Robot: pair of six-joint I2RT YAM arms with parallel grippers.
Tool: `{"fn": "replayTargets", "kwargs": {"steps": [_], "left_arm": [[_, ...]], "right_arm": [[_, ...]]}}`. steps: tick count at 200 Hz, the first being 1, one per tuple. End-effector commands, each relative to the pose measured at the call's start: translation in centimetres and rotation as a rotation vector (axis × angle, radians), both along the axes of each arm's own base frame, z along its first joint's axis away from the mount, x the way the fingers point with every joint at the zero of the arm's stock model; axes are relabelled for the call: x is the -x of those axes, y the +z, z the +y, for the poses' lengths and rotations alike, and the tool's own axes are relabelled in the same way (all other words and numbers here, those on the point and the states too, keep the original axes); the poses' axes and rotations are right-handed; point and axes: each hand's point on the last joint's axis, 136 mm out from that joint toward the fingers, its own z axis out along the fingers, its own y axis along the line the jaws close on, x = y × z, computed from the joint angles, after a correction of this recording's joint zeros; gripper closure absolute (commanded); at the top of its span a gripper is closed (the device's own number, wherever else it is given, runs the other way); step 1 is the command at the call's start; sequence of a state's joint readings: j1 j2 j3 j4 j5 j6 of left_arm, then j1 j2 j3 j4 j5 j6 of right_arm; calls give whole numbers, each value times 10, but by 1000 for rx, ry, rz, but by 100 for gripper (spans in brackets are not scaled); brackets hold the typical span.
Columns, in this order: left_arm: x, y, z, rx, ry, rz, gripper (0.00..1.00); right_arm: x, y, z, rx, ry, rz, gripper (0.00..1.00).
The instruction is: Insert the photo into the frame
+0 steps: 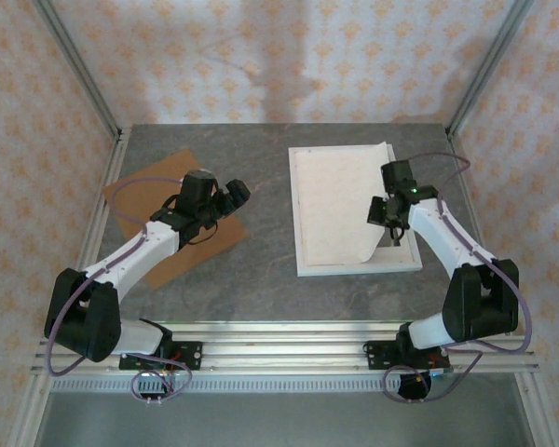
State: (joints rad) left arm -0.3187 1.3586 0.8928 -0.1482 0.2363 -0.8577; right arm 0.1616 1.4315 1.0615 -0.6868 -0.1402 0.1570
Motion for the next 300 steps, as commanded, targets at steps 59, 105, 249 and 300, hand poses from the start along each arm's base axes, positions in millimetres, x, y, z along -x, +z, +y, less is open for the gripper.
{"fn": "replayTargets", "kwargs": {"steps": [59, 105, 249, 300], "left_arm": [[4, -6, 2, -30, -24, 19, 0], [8, -7, 7, -52, -12, 25, 0], [15, -56, 124, -250, 269, 144, 0], [-2, -86, 121, -319, 195, 228, 0]], "right_arm": [[-1, 2, -7, 52, 45, -8, 99], [-3, -4, -17, 109, 13, 22, 47], [-34, 51, 4, -108, -179, -92, 1], [-43, 54, 74, -324, -72, -129, 0]]}}
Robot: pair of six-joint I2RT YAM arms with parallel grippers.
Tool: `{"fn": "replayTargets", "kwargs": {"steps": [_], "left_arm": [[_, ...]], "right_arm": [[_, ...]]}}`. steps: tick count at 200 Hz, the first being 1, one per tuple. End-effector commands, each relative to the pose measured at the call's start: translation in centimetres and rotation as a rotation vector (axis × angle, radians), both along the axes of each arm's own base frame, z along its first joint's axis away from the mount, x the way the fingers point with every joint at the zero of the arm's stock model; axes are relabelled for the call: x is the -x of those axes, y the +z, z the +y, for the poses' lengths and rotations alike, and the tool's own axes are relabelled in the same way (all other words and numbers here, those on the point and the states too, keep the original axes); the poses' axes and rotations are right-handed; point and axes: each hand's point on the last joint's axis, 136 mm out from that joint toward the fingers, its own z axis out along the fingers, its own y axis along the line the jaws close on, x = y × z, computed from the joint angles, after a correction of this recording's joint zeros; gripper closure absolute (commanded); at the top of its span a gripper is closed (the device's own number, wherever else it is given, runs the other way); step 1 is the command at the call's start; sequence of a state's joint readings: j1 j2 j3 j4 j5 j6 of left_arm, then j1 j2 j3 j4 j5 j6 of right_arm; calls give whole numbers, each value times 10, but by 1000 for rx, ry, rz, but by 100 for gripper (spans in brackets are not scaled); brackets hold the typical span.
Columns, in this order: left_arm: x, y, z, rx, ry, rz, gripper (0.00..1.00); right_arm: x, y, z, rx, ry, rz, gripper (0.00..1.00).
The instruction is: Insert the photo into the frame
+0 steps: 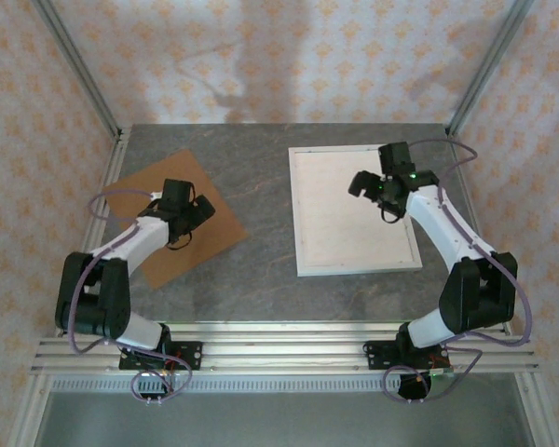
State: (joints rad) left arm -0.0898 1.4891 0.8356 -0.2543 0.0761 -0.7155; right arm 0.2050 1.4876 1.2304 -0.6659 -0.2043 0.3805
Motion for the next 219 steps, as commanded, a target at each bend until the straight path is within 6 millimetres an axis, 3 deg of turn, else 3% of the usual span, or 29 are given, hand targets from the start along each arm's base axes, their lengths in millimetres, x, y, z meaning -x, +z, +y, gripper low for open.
{"fn": "replayTargets", "kwargs": {"steps": [1, 28, 52, 98, 116, 131, 153, 177, 197, 219], "left_arm": [[-14, 0, 1, -44, -38, -7, 0], [-10, -18, -21, -2, -95, 39, 0], [-2, -28, -52, 13, -174, 74, 0], [33, -52, -108, 84, -273, 145, 0], [42, -48, -126, 110, -310, 140, 0], [43, -32, -132, 136, -310, 109, 0], [37, 6, -117, 122, -276, 18, 0], [32, 38, -73, 122, -171, -51, 0], [32, 48, -23, 112, -53, -82, 0], [37, 45, 23, 85, 69, -73, 0]], "right_arm": [[-2, 8, 41, -135, 57, -38, 0], [0, 1, 74, -169, 129, -27, 4], [-2, -5, 99, -188, 166, -29, 9], [-9, -21, 161, -228, 278, -18, 24], [-13, -31, 186, -226, 321, 9, 31], [-17, -38, 207, -226, 351, 23, 33], [-22, -48, 241, -246, 395, 42, 36], [-24, -60, 277, -238, 450, 67, 38], [-20, -73, 302, -217, 499, 100, 38], [-17, -88, 321, -155, 551, 130, 38]]}}
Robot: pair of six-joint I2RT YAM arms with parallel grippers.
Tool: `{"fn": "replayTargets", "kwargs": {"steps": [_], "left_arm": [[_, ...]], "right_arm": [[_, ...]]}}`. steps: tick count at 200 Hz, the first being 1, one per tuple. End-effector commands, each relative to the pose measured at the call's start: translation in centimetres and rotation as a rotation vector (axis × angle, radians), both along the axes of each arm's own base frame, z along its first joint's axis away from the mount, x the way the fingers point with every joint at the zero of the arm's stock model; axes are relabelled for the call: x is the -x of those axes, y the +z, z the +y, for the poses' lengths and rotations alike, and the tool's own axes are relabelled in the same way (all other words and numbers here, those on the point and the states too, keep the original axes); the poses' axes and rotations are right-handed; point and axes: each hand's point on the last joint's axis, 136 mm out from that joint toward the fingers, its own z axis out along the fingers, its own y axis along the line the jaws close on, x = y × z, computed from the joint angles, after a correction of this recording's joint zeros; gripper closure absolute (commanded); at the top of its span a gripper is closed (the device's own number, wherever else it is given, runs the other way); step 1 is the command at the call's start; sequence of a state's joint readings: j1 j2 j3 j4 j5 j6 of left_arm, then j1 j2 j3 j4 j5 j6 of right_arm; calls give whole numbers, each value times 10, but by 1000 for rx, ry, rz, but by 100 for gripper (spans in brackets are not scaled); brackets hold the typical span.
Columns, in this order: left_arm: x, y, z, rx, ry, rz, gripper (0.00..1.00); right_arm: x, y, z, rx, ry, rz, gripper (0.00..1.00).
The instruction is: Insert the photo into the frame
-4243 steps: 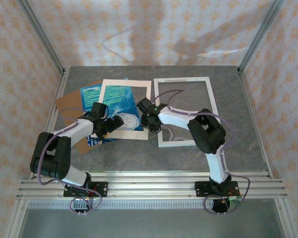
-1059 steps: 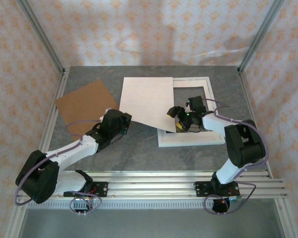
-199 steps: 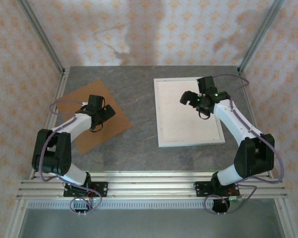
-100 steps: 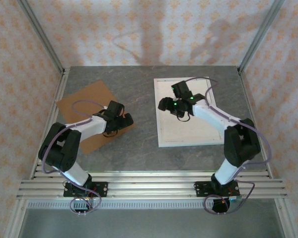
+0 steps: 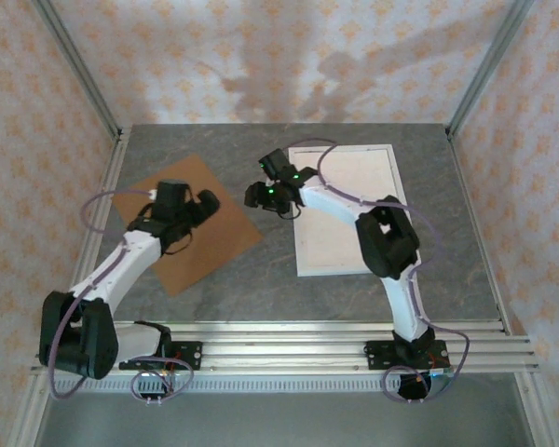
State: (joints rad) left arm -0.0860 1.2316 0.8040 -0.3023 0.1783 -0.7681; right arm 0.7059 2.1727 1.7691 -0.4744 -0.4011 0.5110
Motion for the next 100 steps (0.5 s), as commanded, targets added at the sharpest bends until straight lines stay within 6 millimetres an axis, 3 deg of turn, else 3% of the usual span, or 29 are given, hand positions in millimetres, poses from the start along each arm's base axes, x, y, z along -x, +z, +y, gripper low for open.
{"fn": "replayTargets", "kwargs": {"steps": [1, 30, 65, 100], "left_arm": [[22, -22, 40, -36, 90, 104, 0], [26, -49, 66, 55, 218, 115, 0], [29, -82, 62, 80, 207, 187, 0], [35, -100, 58, 92, 187, 222, 0]], "right_arm": [[11, -16, 13, 83, 62, 27, 38], [16, -37, 19, 186, 105, 34, 35], [23, -55, 21, 233, 135, 51, 32], [38, -65, 25, 258, 187, 63, 31]]}}
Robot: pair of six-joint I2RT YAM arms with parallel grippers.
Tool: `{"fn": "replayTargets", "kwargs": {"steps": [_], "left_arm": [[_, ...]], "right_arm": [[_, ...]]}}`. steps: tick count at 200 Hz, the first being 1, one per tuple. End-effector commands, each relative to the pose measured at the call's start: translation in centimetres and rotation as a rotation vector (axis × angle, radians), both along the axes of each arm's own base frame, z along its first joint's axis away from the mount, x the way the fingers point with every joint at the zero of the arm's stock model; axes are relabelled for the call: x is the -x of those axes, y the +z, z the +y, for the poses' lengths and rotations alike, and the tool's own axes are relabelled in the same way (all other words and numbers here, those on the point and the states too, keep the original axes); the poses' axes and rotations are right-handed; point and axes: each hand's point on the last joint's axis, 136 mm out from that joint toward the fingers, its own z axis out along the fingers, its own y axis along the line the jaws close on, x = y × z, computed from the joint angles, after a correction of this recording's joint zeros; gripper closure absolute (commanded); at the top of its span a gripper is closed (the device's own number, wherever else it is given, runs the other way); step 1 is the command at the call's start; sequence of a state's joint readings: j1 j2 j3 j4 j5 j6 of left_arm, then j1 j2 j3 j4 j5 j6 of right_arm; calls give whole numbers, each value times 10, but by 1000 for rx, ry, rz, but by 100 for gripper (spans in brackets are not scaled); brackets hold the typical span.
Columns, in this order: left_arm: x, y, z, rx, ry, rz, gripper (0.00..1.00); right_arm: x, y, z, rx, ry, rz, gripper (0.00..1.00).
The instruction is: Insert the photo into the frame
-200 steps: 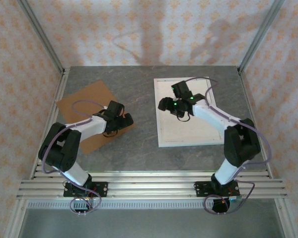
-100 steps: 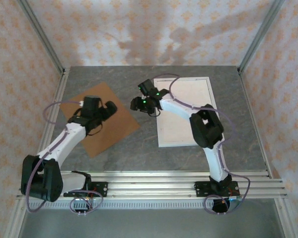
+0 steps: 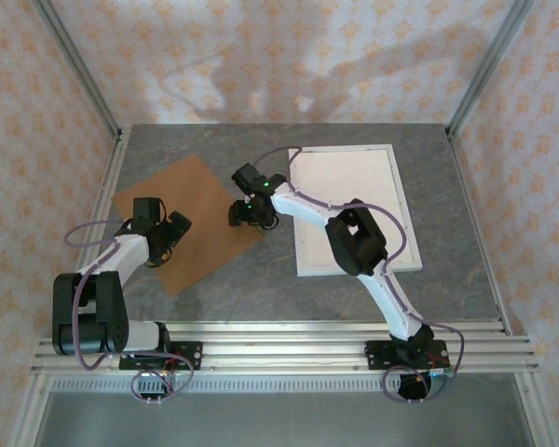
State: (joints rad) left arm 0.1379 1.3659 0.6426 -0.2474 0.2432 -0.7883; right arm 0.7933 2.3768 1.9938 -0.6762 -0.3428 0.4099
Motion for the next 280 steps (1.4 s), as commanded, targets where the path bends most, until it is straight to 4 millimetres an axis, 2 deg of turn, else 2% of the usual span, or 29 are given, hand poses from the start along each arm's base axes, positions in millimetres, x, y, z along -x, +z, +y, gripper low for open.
{"fn": "replayTargets", "kwargs": {"steps": [1, 36, 66, 88, 128, 156, 193, 218, 245, 280], "left_arm": [[-3, -5, -4, 22, -11, -20, 0], [2, -19, -11, 63, -22, -9, 0], [4, -24, -16, 82, -35, -10, 0], [4, -25, -20, 83, -48, -8, 0], [0, -21, -34, 84, -97, -15, 0], [-5, -17, -51, 79, -149, -22, 0], [-10, -12, -70, 100, -173, -46, 0], [-9, -8, -67, 71, -184, -25, 0], [-6, 12, -34, -50, -138, -2, 0], [-1, 26, 12, -93, -2, -9, 0]], "right_arm": [[13, -12, -4, 74, 45, 11, 31], [37, -14, 12, 50, 99, 32, 31], [47, -4, 23, -18, 97, 40, 31], [44, 19, 26, -57, 96, 9, 31], [35, 77, 24, -141, 88, -76, 30], [35, 93, 12, -177, 60, -84, 30], [40, 87, -11, -181, 5, -67, 29], [37, 70, -33, -97, -22, -84, 28], [20, 52, -52, 14, -2, -92, 27], [-2, 25, -52, 131, 72, -96, 25]]}}
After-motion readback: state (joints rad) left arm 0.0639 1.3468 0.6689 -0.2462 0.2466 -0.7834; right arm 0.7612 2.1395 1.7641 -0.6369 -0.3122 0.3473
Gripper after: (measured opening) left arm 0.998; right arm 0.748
